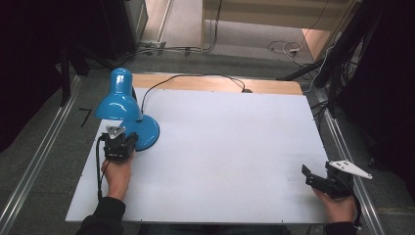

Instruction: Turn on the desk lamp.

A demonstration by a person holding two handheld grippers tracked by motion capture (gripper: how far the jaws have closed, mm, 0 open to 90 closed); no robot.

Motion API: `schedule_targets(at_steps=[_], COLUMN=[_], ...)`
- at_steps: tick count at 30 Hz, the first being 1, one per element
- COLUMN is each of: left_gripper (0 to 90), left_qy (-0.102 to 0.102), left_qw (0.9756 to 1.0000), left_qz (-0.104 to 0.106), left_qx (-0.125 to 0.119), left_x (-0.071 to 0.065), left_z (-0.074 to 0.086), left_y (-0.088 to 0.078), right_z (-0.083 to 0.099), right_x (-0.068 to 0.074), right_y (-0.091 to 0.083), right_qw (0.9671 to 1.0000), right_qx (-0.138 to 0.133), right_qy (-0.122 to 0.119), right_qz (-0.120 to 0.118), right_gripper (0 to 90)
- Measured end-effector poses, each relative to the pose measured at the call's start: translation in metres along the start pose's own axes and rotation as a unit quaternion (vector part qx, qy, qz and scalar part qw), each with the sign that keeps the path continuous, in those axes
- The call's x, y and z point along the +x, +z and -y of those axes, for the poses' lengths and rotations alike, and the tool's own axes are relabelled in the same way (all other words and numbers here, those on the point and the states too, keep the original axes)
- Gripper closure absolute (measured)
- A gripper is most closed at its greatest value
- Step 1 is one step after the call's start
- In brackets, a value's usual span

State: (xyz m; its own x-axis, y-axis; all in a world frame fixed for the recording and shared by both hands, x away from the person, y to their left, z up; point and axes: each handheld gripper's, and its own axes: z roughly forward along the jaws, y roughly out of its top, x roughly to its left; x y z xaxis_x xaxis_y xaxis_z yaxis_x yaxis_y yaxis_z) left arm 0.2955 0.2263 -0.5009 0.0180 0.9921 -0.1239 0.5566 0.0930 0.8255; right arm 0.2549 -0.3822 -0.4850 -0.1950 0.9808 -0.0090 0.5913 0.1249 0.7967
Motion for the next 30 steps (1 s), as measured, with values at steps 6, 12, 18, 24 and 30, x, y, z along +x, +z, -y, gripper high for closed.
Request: schedule_targets(at_steps=[6, 12, 18, 24, 30], left_gripper=[90.0, 90.0, 90.0, 90.0, 90.0], left_qy=[0.000, 0.000, 0.000, 0.001, -0.001], left_qw=[1.0000, 1.0000, 1.0000, 1.0000, 1.0000], left_qz=[0.002, 0.002, 0.003, 0.004, 0.007], left_qx=[0.005, 0.007, 0.007, 0.007, 0.006], left_x=[0.0004, 0.0006, 0.0009, 0.0011, 0.0020], left_z=[0.0006, 0.0008, 0.0009, 0.0011, 0.0013], left_y=[0.0001, -0.0008, -0.0008, -0.0010, -0.0011], right_z=[0.0000, -0.0001, 0.0001, 0.0000, 0.0000], right_x=[0.0000, 0.0004, 0.0001, 0.0002, 0.0002], right_y=[0.0000, 0.0001, 0.0003, 0.0001, 0.0002], right_qw=[1.0000, 1.0000, 1.0000, 1.0000, 1.0000], right_qx=[0.001, 0.000, 0.001, 0.001, 0.001], right_qy=[0.001, 0.000, 0.000, -0.001, -0.001], right_qz=[0.000, 0.000, 0.000, 0.000, 0.000], right_gripper=[11.5, 11.5, 11.5, 11.5, 11.5])
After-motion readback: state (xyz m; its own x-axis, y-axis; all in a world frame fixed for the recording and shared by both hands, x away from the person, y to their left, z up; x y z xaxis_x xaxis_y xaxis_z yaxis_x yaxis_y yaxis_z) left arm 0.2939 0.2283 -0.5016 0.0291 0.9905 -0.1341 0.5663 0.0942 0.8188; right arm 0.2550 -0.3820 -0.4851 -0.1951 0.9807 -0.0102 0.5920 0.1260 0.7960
